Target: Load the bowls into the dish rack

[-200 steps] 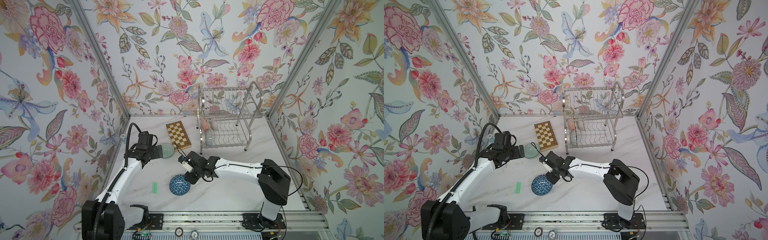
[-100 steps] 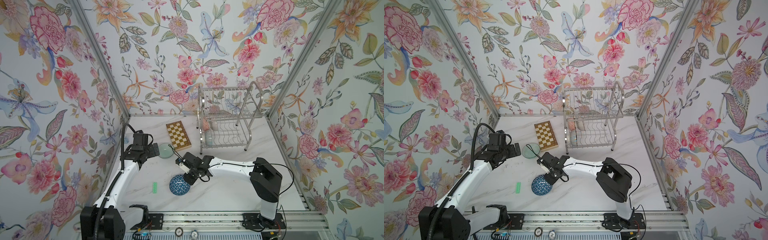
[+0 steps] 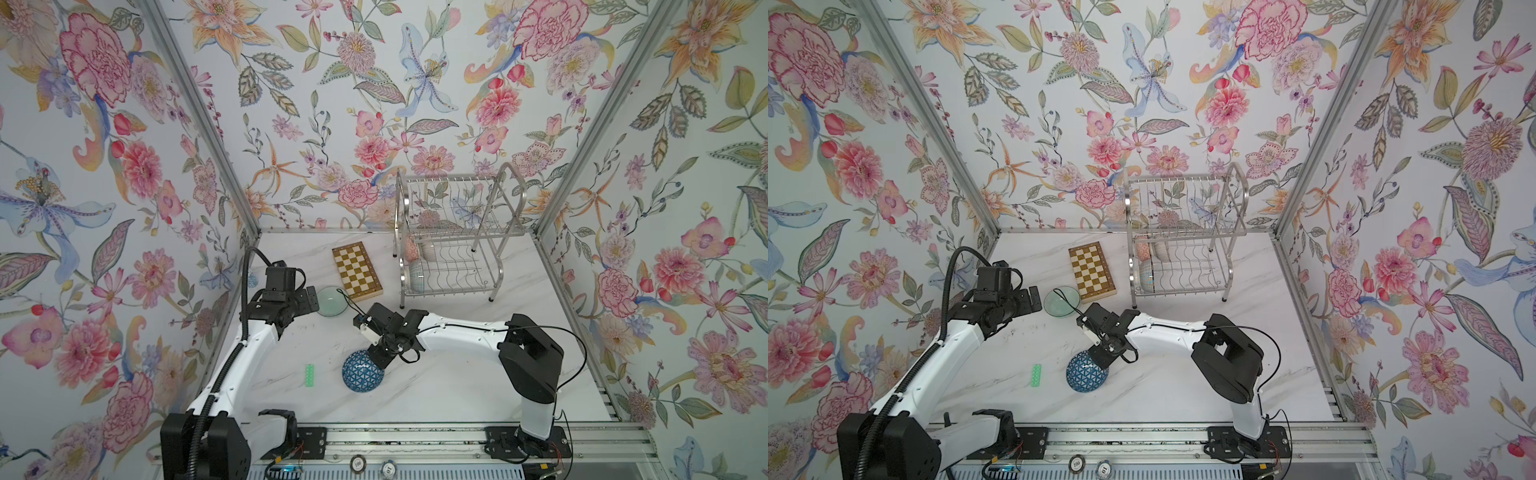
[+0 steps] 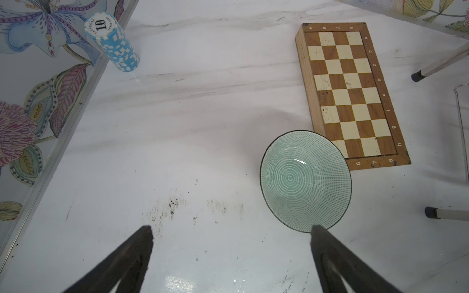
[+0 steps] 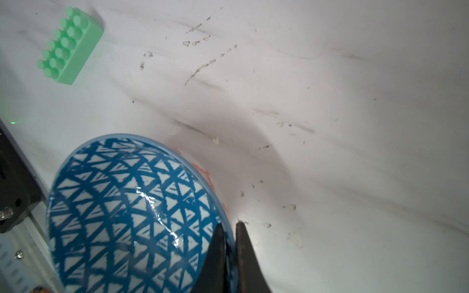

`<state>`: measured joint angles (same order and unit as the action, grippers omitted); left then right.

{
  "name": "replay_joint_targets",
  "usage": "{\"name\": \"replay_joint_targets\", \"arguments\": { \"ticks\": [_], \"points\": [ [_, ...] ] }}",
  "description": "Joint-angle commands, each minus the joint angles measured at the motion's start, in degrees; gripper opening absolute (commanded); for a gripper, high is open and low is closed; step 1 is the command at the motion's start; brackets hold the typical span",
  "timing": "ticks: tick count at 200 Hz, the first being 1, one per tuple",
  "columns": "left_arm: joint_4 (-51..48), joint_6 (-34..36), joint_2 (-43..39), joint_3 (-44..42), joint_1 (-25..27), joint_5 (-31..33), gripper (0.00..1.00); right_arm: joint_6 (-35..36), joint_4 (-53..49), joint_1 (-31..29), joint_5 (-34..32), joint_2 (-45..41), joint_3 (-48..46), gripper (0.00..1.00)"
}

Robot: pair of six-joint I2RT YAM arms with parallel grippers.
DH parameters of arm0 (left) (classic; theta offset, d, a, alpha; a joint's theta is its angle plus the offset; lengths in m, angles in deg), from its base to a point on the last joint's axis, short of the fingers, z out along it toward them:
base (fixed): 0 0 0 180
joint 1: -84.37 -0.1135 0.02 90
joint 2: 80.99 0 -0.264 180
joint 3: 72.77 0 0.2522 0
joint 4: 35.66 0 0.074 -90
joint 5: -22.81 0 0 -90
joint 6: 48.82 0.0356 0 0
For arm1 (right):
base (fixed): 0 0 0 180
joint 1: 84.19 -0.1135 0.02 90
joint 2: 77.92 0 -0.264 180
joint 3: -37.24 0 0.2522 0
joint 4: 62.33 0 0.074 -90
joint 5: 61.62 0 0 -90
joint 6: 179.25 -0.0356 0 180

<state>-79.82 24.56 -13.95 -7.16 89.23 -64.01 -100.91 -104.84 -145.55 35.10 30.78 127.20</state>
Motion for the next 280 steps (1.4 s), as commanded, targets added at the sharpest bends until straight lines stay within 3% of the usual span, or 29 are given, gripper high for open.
{"name": "replay_joint_targets", "arguments": {
  "ticks": [1,47,116,172,204,241,256,280],
  "points": [
    [0.94,-0.70,-1.13,-0.88,-0.56,-0.99,0.99,-1.37,-1.68,1.80,-2.03,-3.69,-3.50,0.07],
    [1.56,-0.64,-0.62,-0.74,-0.57,-2.42,0.99,-3.66,-0.69,7.15,-5.21,-12.91,-13.43,0.06],
    [2.79,-0.73,0.15,-0.79,-0.56,-5.46,0.99,-5.46,4.88,24.11,-1.47,-27.38,-30.81,0.06],
    [3.17,-0.76,0.01,-0.80,-0.56,-5.52,0.99,-8.63,5.03,35.28,-1.82,-31.56,-34.96,0.11],
    [3.28,-0.66,-0.07,-0.88,-0.56,-5.74,0.99,-11.39,5.09,36.66,-1.86,-31.44,-35.84,0.14],
    [3.50,-0.49,-0.24,-0.88,-0.56,-6.24,0.99,-14.20,3.32,36.79,-6.69,-35.32,-33.95,0.33],
    [3.43,-0.17,-0.33,-0.84,-0.56,-6.62,0.99,-15.09,0.87,36.97,-12.69,-37.84,-32.15,0.41],
    [3.58,0.68,-0.60,-1.01,-0.56,-8.21,0.99,-16.58,-1.52,37.08,-21.11,-42.04,-29.28,0.46]
  ]
}}
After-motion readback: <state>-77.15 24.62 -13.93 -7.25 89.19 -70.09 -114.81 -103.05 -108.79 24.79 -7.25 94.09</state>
